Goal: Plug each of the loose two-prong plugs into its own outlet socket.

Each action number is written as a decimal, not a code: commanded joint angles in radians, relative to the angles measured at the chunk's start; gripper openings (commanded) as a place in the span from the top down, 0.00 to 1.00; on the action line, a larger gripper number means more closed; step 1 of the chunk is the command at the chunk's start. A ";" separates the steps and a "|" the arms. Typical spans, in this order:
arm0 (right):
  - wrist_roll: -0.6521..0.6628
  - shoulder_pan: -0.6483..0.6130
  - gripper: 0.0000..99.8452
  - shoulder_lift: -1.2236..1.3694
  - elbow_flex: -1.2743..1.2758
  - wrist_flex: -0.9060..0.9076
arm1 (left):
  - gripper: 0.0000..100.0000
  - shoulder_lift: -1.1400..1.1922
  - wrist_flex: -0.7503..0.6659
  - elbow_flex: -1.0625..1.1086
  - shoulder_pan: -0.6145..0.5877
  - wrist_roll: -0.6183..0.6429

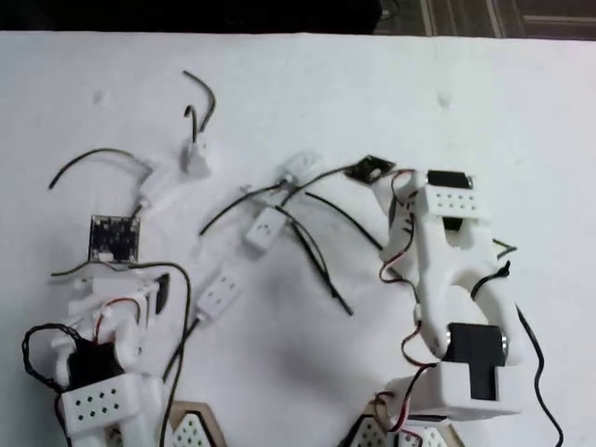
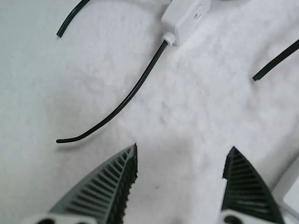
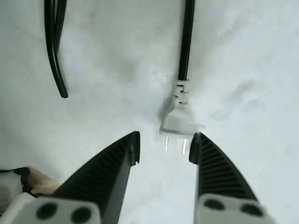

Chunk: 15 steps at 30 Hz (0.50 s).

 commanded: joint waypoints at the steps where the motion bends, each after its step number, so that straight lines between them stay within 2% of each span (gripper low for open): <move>1: 0.097 0.010 0.82 0.004 0.034 -0.008 | 0.71 -0.010 -0.005 -0.005 0.002 0.003; 5: 0.178 0.010 0.82 0.050 0.051 -0.007 | 0.71 -0.010 -0.003 -0.005 0.002 0.003; 15: 0.180 0.016 0.84 0.185 0.048 -0.073 | 0.71 -0.010 -0.002 -0.005 0.001 0.003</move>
